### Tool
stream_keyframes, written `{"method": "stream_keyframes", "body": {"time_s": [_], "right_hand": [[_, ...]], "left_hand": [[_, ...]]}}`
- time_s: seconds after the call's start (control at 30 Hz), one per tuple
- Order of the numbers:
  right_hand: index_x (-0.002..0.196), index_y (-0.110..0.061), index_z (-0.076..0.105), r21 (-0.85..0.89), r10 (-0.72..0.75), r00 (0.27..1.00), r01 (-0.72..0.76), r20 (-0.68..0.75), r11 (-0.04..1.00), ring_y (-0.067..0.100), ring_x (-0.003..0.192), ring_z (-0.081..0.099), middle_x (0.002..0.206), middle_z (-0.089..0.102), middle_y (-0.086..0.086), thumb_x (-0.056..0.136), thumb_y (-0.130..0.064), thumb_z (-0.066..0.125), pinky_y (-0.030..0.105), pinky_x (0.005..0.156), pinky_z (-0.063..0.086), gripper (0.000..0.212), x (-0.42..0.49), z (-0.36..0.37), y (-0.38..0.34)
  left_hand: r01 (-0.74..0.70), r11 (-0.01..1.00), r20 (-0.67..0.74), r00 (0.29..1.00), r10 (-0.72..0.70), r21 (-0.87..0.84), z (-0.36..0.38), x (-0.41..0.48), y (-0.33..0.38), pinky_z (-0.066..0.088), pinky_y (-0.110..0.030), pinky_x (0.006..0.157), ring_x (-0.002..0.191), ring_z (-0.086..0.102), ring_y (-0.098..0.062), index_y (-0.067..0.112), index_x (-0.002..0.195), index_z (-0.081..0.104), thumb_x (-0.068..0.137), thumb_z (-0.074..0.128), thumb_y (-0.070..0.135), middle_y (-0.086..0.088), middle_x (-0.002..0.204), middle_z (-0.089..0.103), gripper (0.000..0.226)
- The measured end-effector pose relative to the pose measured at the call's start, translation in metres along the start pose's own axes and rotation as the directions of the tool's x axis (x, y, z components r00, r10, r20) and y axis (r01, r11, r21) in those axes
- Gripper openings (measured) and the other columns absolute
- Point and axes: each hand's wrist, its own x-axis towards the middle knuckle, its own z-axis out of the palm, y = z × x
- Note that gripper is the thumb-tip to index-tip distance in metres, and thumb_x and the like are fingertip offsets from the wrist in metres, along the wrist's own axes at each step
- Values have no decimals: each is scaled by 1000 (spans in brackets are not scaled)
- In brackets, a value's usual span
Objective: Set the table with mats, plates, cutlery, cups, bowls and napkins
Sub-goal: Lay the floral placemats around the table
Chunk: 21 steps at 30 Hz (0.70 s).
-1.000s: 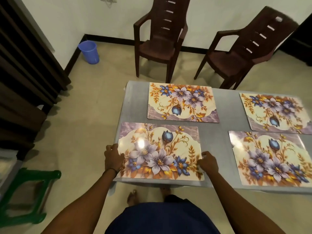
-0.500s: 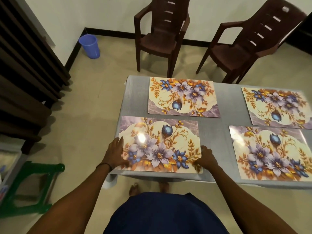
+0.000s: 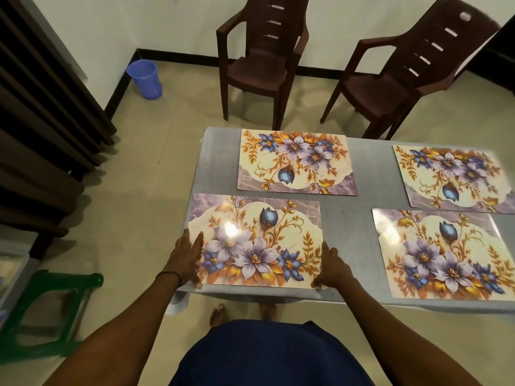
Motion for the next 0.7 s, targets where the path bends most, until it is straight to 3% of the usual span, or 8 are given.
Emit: {"method": "stream_keyframes", "body": {"time_s": [0.13,0.3,0.43,0.57,0.7], "right_hand": [[146,-20,17,-31,-26,999,25,-37,999,28,125,47,138,38,10,51,-53,91,43,99,49,124,1,-1,1],[150,-18,14,-61,-70,989,62,-128,996,28,129,39,143,32,8,52,-72,81,46,99,46,130,5,-3,3],[147,-23,25,-81,-99,975,84,-198,993,29,132,38,150,30,8,66,-81,64,46,101,42,108,11,-1,1],[137,-21,41,-90,-99,955,77,-278,993,29,127,43,145,39,9,77,-69,64,45,97,44,81,13,-1,0],[129,-15,52,17,-96,926,109,-364,994,31,120,49,135,50,13,88,-44,67,45,94,44,53,15,-9,-14]], "left_hand": [[10,1000,-5,1000,-10,11,0,2,2,19,-42,119,148,-2,-41,17,155,-7,58,88,50,-23,159,-14,140],[25,999,11,1000,-25,47,4,5,2,25,-43,117,147,2,-42,19,155,-5,56,90,49,-23,159,-13,140],[43,999,-7,999,-43,-29,-1,7,-1,30,-44,114,146,9,-40,20,155,6,76,79,39,-19,160,-8,109],[88,990,-35,995,-93,-110,-9,8,-2,33,-46,110,142,19,-38,14,152,21,84,67,44,-17,158,10,88],[108,979,-224,964,-146,-173,-14,3,2,45,-44,96,123,45,-35,12,135,47,89,61,25,-14,140,43,50]]}}
